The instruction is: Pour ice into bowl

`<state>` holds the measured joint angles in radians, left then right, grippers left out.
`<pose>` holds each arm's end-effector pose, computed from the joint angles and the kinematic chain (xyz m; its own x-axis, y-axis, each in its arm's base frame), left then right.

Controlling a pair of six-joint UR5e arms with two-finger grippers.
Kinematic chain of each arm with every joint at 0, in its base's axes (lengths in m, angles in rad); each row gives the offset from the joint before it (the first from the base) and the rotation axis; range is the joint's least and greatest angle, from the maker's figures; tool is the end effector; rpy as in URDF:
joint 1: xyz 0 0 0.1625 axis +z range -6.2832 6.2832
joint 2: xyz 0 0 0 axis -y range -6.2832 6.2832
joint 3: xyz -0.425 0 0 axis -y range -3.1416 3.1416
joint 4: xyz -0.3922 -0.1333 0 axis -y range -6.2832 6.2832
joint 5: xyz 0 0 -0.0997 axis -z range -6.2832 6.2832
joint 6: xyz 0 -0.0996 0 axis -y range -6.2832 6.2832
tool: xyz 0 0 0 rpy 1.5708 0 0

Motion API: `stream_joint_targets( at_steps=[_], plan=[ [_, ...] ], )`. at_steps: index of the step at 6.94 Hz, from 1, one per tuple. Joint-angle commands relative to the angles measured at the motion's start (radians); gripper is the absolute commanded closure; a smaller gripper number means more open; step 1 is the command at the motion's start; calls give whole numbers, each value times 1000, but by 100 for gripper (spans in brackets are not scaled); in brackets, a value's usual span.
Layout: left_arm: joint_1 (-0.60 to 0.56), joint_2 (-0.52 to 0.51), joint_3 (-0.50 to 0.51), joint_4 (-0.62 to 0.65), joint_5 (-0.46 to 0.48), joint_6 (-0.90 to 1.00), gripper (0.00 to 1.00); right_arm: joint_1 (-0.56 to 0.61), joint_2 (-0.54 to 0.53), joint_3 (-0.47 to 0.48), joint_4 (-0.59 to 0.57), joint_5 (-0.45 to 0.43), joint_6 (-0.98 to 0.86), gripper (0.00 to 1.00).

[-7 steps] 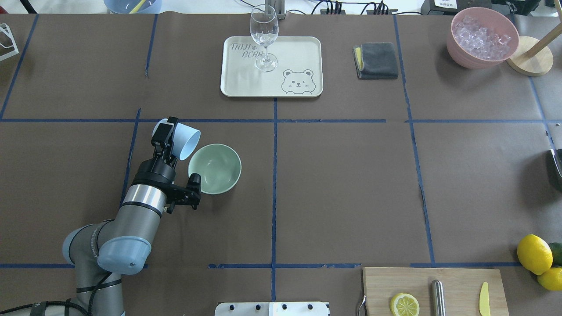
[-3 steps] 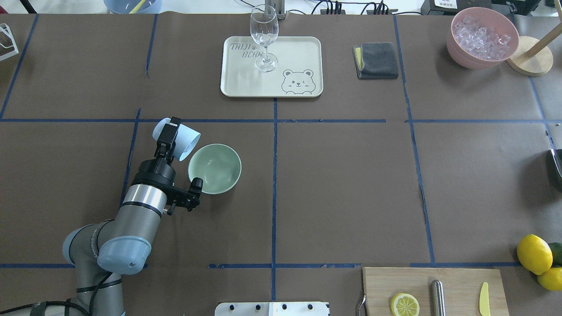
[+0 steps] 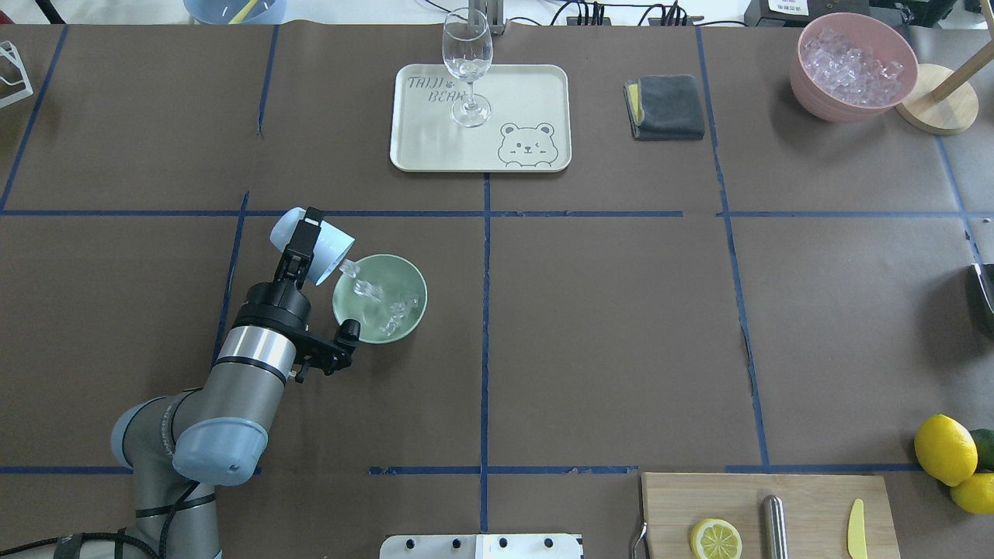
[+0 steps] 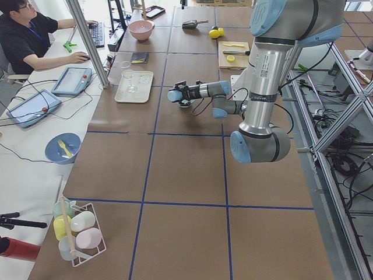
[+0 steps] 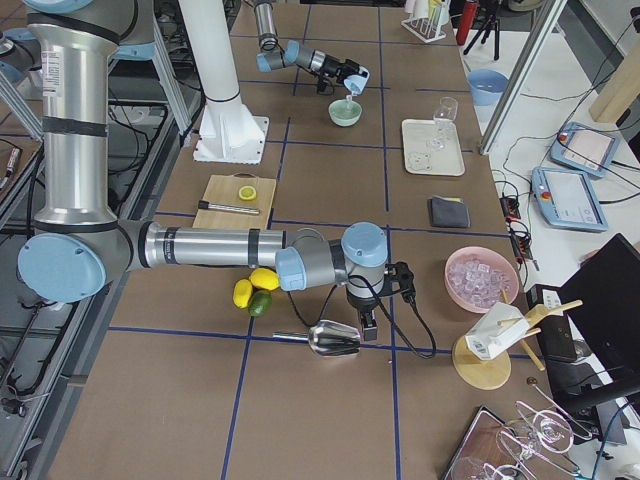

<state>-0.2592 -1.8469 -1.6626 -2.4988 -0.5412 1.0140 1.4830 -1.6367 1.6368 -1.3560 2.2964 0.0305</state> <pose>0.4836 -0.3544 0.3483 0.2684 0.2105 0.9400 -0.9277 -0.2065 0.3111 0.0251 -0.4816 0.6381 0.7351 -0.1768 0.6545 0.0633 0.9791 0.1934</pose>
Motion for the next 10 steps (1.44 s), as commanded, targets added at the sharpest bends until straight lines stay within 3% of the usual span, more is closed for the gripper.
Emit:
stream_joint_targets(
  at_steps=[1, 4, 7, 8, 10],
  plan=[
    [0, 0, -5, 0, 0, 26, 100, 0, 0, 0, 0, -2, 0, 0],
    [0, 0, -16, 0, 0, 31, 100, -1, 0, -2, -2, 0, 0, 0],
    [-3, 3, -88, -105, -43, 15, 100, 0, -3, -2, 0, 0, 0, 0],
    [-14, 15, -89, -177, -122, -93, 100, 0, -3, -2, 0, 0, 0, 0],
    [-17, 18, -89, -181, -219, -541, 100, 0, -3, -2, 0, -2, 0, 0]
  ],
)
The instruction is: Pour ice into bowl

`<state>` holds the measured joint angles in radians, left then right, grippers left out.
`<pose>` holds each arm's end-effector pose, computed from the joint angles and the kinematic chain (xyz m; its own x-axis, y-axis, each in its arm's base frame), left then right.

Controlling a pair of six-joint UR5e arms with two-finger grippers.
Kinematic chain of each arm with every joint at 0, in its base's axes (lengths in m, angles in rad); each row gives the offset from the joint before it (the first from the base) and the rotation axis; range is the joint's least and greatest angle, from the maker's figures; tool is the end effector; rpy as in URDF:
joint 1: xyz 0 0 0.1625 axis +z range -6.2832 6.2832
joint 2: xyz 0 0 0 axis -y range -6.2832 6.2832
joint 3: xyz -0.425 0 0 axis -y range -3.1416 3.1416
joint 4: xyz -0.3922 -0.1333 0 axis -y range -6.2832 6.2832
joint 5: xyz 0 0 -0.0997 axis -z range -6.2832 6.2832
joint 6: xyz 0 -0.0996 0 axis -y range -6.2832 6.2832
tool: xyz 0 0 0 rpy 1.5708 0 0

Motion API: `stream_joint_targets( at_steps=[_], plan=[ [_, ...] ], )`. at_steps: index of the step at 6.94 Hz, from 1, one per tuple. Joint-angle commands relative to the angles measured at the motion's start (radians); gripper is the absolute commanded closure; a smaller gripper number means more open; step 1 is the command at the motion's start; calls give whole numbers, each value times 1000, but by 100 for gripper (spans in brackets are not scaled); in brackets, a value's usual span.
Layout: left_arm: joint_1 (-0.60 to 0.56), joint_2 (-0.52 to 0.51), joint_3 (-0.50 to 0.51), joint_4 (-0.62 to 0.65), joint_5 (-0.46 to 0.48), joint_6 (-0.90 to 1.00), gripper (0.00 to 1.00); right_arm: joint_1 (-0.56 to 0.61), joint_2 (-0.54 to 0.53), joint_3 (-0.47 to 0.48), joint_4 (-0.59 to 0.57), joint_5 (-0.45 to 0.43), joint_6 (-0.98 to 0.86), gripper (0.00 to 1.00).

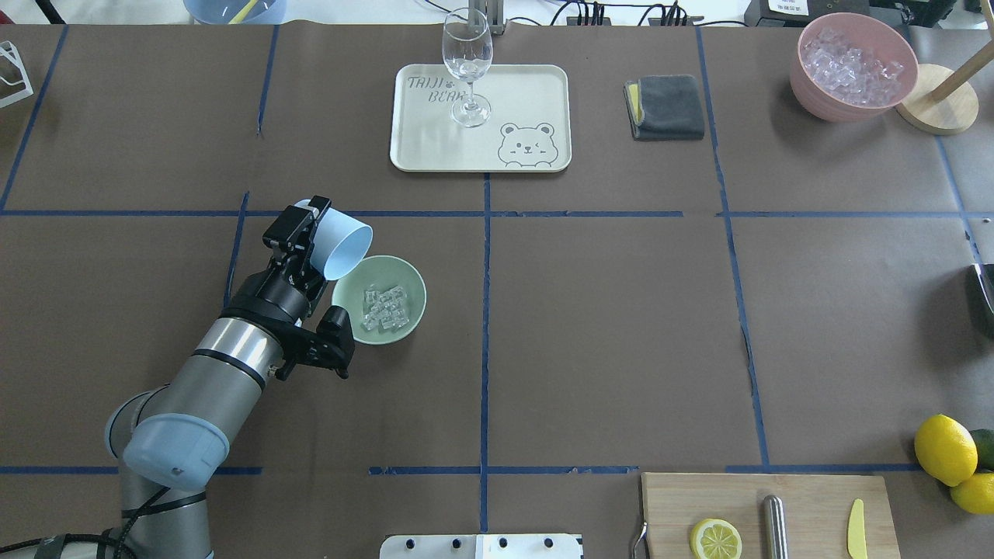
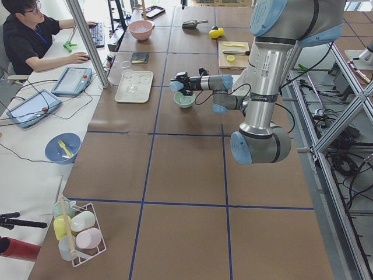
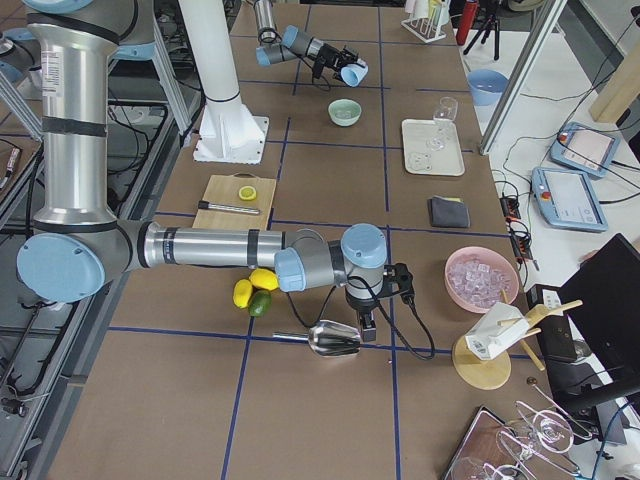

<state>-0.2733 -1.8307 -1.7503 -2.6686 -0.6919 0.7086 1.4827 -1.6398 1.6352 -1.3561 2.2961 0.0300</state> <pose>0.4546 -0.3455 0.3089 0.6724 0.3146 0.6700 -0.6189 -0.2577 0.7420 0.0251 -0.4800 0.6404 0.7355 -0.1743 0.6547 0.0640 0.9799 0.1890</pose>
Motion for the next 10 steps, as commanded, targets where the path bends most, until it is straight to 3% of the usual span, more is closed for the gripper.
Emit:
stream_joint_targets(
  at_steps=[1, 6, 10],
  plan=[
    [-7, 2, -6, -14, -139, -538, 100, -1, 0, 0, 0, -1, -1, 0],
    [-14, 83, -41, -43, -156, -1416, 100, 2, -3, 1, 0, -3, 11, 0],
    [-98, 373, -48, -65, -156, -1706, 100, 2, -3, 2, 0, -1, 48, 0]
  ],
)
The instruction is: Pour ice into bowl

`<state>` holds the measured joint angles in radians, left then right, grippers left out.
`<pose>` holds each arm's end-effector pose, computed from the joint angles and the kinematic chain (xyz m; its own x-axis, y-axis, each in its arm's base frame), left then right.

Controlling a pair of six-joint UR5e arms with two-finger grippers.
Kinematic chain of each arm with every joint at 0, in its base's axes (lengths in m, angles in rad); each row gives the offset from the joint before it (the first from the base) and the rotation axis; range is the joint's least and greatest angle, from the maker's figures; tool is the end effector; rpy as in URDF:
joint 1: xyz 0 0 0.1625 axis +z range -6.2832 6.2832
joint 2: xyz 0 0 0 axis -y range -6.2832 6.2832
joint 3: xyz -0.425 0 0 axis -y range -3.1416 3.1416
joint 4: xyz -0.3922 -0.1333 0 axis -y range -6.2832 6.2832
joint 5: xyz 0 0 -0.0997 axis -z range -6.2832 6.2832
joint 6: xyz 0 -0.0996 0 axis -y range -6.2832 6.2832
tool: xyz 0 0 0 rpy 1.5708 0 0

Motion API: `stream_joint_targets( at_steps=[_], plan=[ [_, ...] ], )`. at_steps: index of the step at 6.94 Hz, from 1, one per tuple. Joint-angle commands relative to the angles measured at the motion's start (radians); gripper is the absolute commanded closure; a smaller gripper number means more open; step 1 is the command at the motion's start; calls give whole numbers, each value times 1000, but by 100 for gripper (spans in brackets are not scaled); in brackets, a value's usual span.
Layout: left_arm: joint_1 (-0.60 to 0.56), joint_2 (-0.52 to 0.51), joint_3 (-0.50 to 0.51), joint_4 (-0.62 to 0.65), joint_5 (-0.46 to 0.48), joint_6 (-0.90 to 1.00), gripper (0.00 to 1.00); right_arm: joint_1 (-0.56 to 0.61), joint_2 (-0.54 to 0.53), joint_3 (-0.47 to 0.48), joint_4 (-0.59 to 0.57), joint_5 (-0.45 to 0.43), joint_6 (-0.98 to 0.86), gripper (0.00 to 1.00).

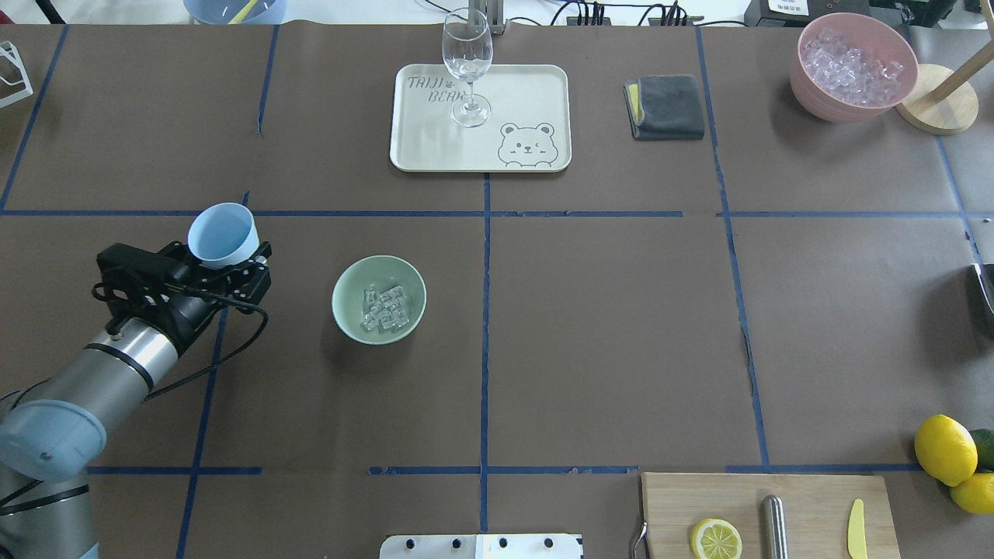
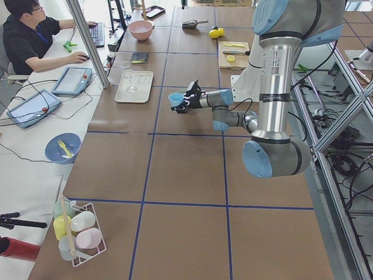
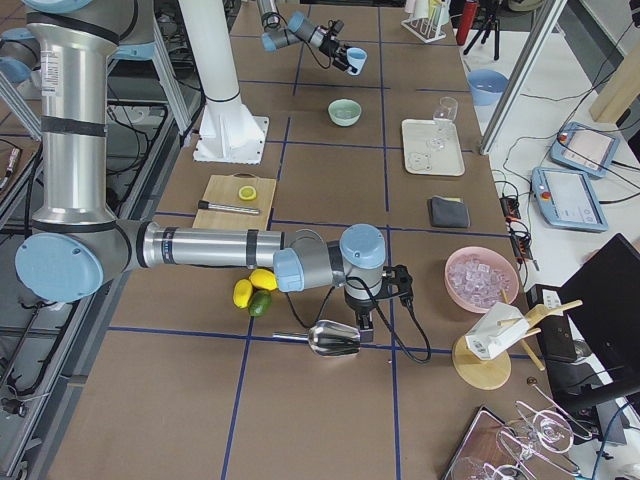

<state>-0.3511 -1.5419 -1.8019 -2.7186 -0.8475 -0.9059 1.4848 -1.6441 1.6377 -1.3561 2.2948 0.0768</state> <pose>0.3696 -0.3476 0.4276 0.6950 0.2380 -0.6784 0.5533 0.4256 0.7161 0.0264 -0.4781 0.6413 0.7389 -0.1254 0.6620 0.0274 0.9873 0.1565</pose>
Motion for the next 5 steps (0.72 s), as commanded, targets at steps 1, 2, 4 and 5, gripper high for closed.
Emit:
stream_joint_targets(
  at_steps=[1, 2, 4, 5],
  plan=[
    [-23, 164, 36, -86, 2, -181, 100, 0, 0, -1, 0, 0, 1, 0],
    [-23, 198, 114, -152, 74, -252, 100, 0, 0, -1, 0, 0, 1, 0],
    [-20, 191, 308, -350, 195, -258, 100, 0, 1, 1, 2, 0, 0, 0],
    [-17, 178, 337, -372, 217, -258, 100, 0, 0, 1, 2, 0, 0, 0]
  ],
)
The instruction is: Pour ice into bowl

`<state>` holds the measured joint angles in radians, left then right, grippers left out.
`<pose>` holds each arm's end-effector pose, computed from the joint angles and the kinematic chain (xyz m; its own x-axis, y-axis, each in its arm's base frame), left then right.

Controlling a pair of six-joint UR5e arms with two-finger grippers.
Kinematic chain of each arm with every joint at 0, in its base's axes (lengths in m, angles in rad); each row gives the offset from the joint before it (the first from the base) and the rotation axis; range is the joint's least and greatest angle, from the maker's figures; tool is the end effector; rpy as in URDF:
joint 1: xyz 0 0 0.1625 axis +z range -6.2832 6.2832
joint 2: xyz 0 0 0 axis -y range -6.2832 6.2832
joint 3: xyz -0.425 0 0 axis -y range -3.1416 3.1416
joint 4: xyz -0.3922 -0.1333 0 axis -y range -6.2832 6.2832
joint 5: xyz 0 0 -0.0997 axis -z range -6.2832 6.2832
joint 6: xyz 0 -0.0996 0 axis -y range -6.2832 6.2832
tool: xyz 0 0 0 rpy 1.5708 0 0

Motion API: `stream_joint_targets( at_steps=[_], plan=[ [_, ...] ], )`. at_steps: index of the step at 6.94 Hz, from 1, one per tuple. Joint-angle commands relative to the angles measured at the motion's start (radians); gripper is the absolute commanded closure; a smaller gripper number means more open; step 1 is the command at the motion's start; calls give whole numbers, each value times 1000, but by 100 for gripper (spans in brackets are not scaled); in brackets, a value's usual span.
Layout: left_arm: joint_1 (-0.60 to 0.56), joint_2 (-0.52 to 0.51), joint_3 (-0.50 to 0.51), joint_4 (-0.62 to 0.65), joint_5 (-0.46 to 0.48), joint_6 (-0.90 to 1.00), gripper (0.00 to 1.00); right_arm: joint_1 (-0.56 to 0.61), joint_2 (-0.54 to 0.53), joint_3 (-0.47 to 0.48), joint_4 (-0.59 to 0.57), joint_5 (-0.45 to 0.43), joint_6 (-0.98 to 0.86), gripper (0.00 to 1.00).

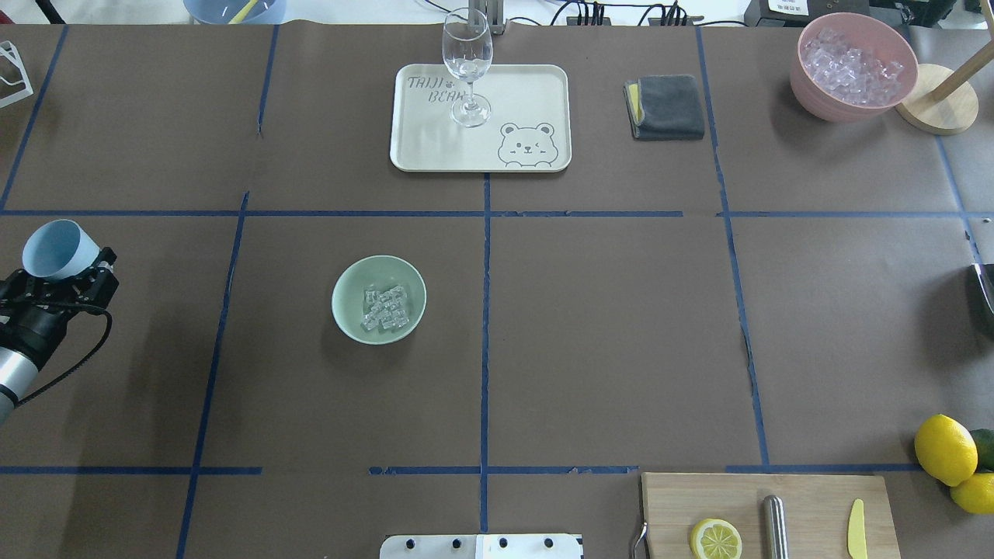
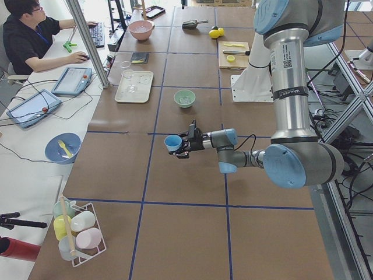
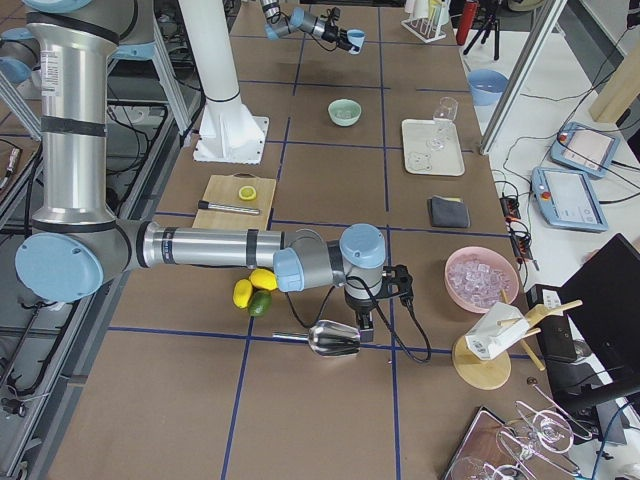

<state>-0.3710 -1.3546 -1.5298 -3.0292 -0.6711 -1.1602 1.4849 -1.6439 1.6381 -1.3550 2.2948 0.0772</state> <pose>0.2793 -0.3354 0.6068 0.6703 0.0056 -0.7421 0.6963 0.3409 0.6316 0.0264 -0.4782 0.6408 0.7388 -0.1261 0.6620 0.0270 0.9871 0.1579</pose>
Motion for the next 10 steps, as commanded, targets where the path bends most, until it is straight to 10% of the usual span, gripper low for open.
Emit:
stream_joint_targets(
  at_steps=[1, 6, 9, 10],
  plan=[
    [6, -12, 78, -56, 39, 2, 100, 0, -1, 0, 1, 0, -1, 0],
    [12, -104, 169, -34, 30, 10, 90, 0, -1, 0, 1, -3, -1, 0],
    [17, -106, 183, -34, 31, 4, 37, 0, 1, 0, 1, -3, -1, 0],
    [15, -106, 183, -37, 31, 1, 2, 0, 1, 0, 1, -3, -1, 0]
  ],
)
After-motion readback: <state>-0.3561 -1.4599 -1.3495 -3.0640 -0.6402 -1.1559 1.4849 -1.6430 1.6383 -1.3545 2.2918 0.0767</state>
